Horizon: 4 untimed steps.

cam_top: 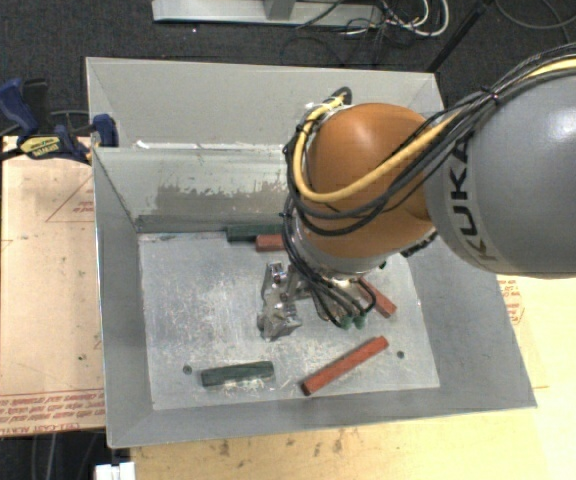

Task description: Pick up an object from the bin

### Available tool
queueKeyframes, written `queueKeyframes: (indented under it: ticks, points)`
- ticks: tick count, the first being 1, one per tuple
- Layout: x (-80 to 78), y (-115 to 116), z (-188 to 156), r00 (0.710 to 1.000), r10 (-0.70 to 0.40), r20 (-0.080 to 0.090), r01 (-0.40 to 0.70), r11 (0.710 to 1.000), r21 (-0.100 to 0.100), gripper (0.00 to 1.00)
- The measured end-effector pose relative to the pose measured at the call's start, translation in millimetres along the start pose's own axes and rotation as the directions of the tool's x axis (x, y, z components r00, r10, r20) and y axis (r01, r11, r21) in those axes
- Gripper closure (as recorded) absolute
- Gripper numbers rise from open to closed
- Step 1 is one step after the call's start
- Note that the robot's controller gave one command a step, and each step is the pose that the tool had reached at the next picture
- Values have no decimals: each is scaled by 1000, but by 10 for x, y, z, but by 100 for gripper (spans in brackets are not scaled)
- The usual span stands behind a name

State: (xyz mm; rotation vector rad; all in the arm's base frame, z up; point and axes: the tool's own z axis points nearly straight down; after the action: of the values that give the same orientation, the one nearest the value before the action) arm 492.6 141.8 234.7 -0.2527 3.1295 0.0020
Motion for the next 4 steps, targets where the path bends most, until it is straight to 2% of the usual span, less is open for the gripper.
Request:
queueKeyframes:
  ticks: [1,2,3,4]
  points:
    - [0,0,0,1000,0,0,0,1000,0,0]
    - [0,0,0,1000,0,0,0,1000,0,0]
    - [-14,12,400,999,-42,8,42,999,0,0]
    - [-32,-39,1445,998,-57,-3,57,998,0,100]
